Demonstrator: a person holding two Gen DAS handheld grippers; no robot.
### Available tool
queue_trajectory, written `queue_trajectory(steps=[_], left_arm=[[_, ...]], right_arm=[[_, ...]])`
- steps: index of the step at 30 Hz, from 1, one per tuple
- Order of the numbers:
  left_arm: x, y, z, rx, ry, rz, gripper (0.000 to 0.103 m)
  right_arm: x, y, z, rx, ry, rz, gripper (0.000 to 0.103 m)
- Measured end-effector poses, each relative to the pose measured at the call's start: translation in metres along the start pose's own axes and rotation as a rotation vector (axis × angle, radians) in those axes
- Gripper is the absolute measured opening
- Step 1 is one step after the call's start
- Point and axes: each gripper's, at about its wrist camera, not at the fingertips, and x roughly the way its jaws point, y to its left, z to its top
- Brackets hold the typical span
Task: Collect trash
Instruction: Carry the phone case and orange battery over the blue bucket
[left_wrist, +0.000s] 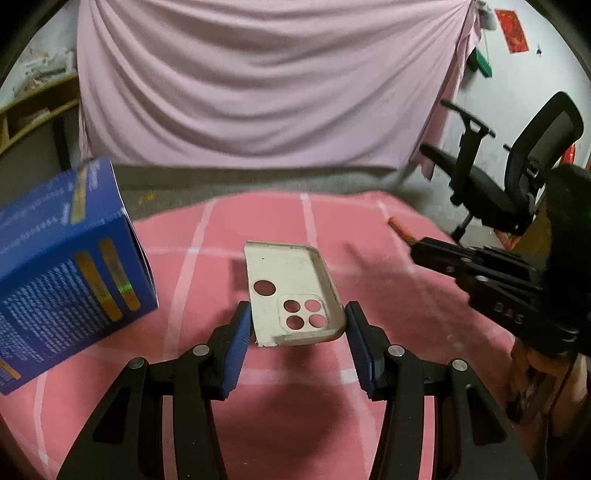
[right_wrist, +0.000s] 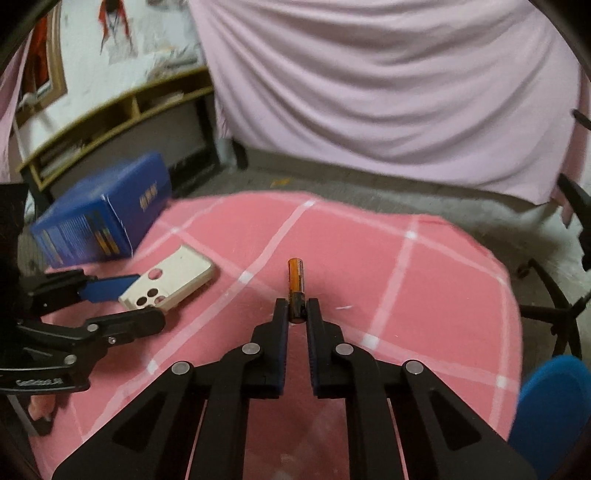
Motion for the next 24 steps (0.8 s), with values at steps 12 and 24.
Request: queue_trajectory(steps=[12, 24], left_arm=[[-0.053, -0.043, -0.007, 0.002, -0.332, -0.029, 0.045], [-0.085, -0.115, -0.004, 0.105, -0.534, -0.06, 0.045]], right_arm=[[-0.08, -0.01, -0.018, 0.061, -0.384, -0.052, 0.008], [-0.152, -0.021, -0.034, 0.052, -0.598, -0.145, 0.008]])
